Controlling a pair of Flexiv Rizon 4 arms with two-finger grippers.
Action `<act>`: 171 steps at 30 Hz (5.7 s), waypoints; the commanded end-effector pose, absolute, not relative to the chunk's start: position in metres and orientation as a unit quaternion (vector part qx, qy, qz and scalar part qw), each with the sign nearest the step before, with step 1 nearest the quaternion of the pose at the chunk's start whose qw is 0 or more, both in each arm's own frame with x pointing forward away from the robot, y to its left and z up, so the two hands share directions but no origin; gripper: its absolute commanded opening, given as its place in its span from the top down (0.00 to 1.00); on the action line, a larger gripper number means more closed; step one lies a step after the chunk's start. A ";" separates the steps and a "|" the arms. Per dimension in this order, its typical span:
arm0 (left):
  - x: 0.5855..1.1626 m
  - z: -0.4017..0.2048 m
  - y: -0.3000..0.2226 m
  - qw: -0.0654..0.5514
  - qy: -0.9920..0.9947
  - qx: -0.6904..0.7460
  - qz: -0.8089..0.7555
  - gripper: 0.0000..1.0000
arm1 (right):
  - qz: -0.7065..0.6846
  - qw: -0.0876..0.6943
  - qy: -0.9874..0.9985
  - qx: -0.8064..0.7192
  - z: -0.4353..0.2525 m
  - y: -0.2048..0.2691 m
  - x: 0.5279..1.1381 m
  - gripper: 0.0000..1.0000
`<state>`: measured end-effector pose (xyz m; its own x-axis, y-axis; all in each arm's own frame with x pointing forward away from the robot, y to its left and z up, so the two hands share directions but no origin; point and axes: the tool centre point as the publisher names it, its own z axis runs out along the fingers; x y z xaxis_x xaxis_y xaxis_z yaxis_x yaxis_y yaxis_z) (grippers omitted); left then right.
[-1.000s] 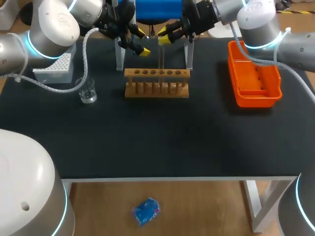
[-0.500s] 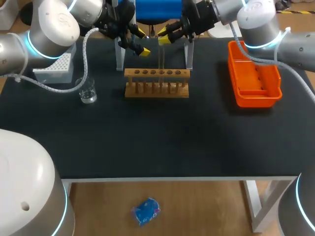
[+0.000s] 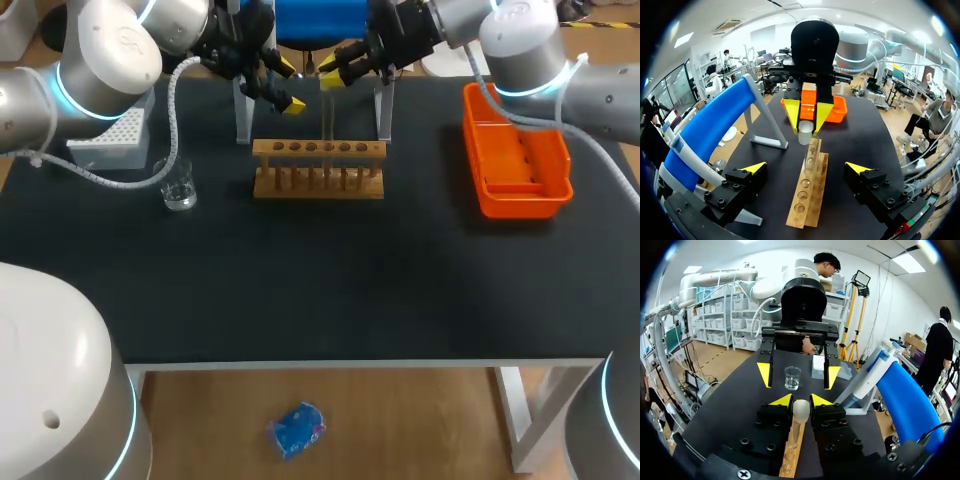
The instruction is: Invert the test tube, pick up the pipette, mount the tip to pipette, aspirate from beaker and dispense into the tube, eject the tip, return the pipette, and cap with the stopper.
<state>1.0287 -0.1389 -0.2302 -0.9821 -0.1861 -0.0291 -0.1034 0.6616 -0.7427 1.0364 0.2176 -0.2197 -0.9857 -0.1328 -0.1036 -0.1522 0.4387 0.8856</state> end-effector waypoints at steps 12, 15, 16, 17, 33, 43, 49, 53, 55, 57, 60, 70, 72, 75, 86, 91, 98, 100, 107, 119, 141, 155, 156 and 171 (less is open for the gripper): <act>1.030 -0.231 -0.139 0.051 0.910 -0.079 -0.404 0.00 | 0.522 0.006 0.849 -0.084 -0.220 0.217 1.038 1.00; 1.030 -0.231 -0.139 0.051 0.910 -0.079 -0.404 0.00 | 0.522 0.009 0.849 -0.086 -0.216 0.216 1.038 1.00; 1.030 -0.231 -0.139 0.051 0.910 -0.079 -0.404 0.00 | 0.522 0.010 0.849 -0.086 -0.216 0.216 1.038 1.00; 1.030 -0.231 -0.139 0.051 0.910 -0.079 -0.404 0.00 | 0.521 0.010 0.849 -0.087 -0.215 0.216 1.038 1.00; 1.030 -0.231 -0.139 0.051 0.910 -0.079 -0.404 0.00 | 0.520 0.003 0.851 -0.079 -0.223 0.212 1.033 1.00; 1.030 -0.231 -0.139 0.051 0.910 -0.079 -0.404 0.00 | 0.520 -0.001 0.851 -0.079 -0.225 0.214 1.034 1.00; 1.030 -0.231 -0.139 0.051 0.910 -0.079 -0.404 0.00 | 0.520 0.003 0.850 -0.082 -0.220 0.212 1.034 1.00; 1.030 -0.231 -0.139 0.051 0.910 -0.079 -0.404 0.00 | 0.521 0.008 0.849 -0.084 -0.215 0.211 1.037 1.00; 1.030 -0.231 -0.139 0.051 0.910 -0.079 -0.404 0.00 | 0.521 0.008 0.849 -0.084 -0.214 0.211 1.037 1.00; 1.030 -0.231 -0.139 0.051 0.910 -0.079 -0.404 0.00 | 0.521 0.009 0.849 -0.085 -0.214 0.211 1.038 1.00; 1.030 -0.231 -0.139 0.051 0.910 -0.079 -0.404 0.00 | 0.521 0.008 0.849 -0.084 -0.217 0.212 1.040 1.00; 1.030 -0.231 -0.139 0.051 0.910 -0.079 -0.404 0.00 | 0.522 -0.004 0.849 -0.077 -0.228 0.213 1.035 1.00; 1.030 -0.231 -0.139 0.051 0.910 -0.079 -0.404 0.00 | 0.522 -0.005 0.849 -0.076 -0.229 0.213 1.034 1.00; 1.030 -0.231 -0.139 0.051 0.910 -0.079 -0.404 0.00 | 0.522 -0.006 0.850 -0.076 -0.229 0.213 1.034 1.00; 1.030 -0.231 -0.139 0.051 0.910 -0.079 -0.404 0.00 | 0.521 0.002 0.850 -0.080 -0.220 0.212 1.036 1.00; 1.030 -0.231 -0.139 0.051 0.910 -0.079 -0.404 0.00 | 0.521 0.004 0.850 -0.084 -0.217 0.213 1.035 1.00; 1.030 -0.231 -0.139 0.051 0.910 -0.079 -0.404 0.00 | 0.520 0.004 0.850 -0.085 -0.217 0.213 1.033 1.00; 1.030 -0.231 -0.139 0.051 0.910 -0.079 -0.404 0.00 | 0.520 0.003 0.850 -0.083 -0.218 0.212 1.032 1.00; 1.030 -0.231 -0.139 0.051 0.910 -0.079 -0.404 0.00 | 0.519 -0.001 0.851 -0.079 -0.223 0.211 1.031 1.00; 1.030 -0.231 -0.139 0.051 0.910 -0.079 -0.404 0.00 | 0.520 -0.003 0.850 -0.080 -0.223 0.214 1.031 1.00; 1.030 -0.231 -0.139 0.051 0.910 -0.079 -0.404 0.00 | 0.522 0.002 0.849 -0.082 -0.219 0.211 1.028 1.00; 1.030 -0.231 -0.139 0.051 0.910 -0.079 -0.404 0.00 | 0.523 0.001 0.848 -0.084 -0.219 0.211 1.024 1.00; 1.030 -0.231 -0.139 0.051 0.910 -0.079 -0.404 0.00 | 0.523 0.000 0.848 -0.083 -0.221 0.211 1.024 1.00; 1.030 -0.231 -0.139 0.051 0.910 -0.079 -0.404 0.00 | 0.521 -0.003 0.850 -0.076 -0.225 0.208 1.027 1.00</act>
<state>1.0287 -0.1389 -0.2302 -0.9821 -0.1861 -0.0290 -0.1034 0.6616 -0.7427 1.0268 0.2091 -0.2261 -0.9886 -0.1304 -0.0751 -0.1259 0.4435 0.8874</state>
